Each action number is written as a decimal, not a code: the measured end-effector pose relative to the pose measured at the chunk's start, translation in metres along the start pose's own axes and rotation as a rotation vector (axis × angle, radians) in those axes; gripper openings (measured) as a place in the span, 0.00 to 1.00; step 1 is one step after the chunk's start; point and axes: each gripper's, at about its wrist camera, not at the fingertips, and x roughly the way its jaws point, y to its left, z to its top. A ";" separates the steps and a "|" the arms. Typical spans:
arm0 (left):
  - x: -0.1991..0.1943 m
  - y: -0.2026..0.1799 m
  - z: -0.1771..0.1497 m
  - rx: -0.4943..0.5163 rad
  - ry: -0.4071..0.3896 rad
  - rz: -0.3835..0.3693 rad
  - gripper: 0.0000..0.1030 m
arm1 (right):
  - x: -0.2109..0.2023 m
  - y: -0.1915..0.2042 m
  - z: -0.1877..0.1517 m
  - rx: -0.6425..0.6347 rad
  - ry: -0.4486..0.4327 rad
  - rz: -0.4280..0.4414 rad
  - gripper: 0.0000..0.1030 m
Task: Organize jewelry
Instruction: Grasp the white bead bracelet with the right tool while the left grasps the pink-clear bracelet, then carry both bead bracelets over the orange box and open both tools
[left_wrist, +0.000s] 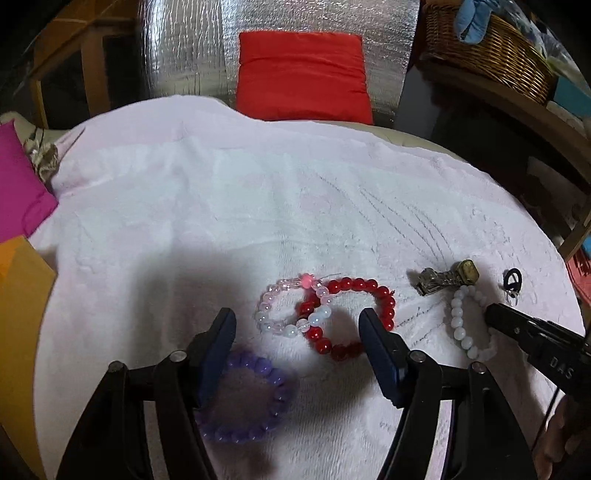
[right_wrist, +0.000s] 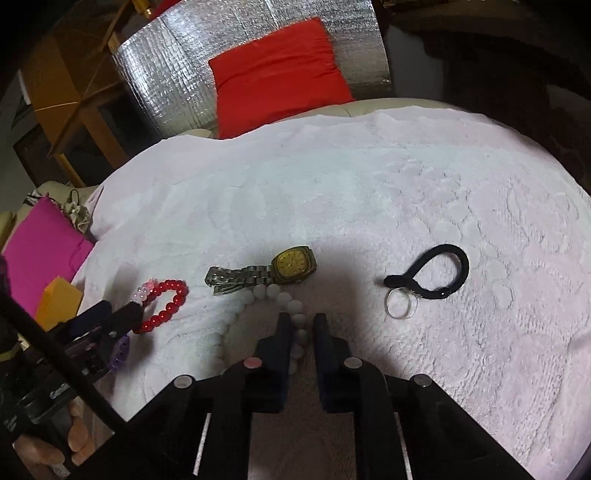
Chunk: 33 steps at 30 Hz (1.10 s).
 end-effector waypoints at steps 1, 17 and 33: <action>0.002 0.000 0.001 -0.003 0.004 -0.009 0.53 | -0.001 -0.001 0.000 0.001 -0.002 0.006 0.10; -0.037 0.018 0.009 -0.028 -0.092 -0.057 0.08 | -0.035 0.001 0.004 0.059 -0.055 0.114 0.10; -0.110 0.043 -0.005 -0.040 -0.209 -0.046 0.07 | -0.074 0.022 0.004 0.075 -0.117 0.245 0.10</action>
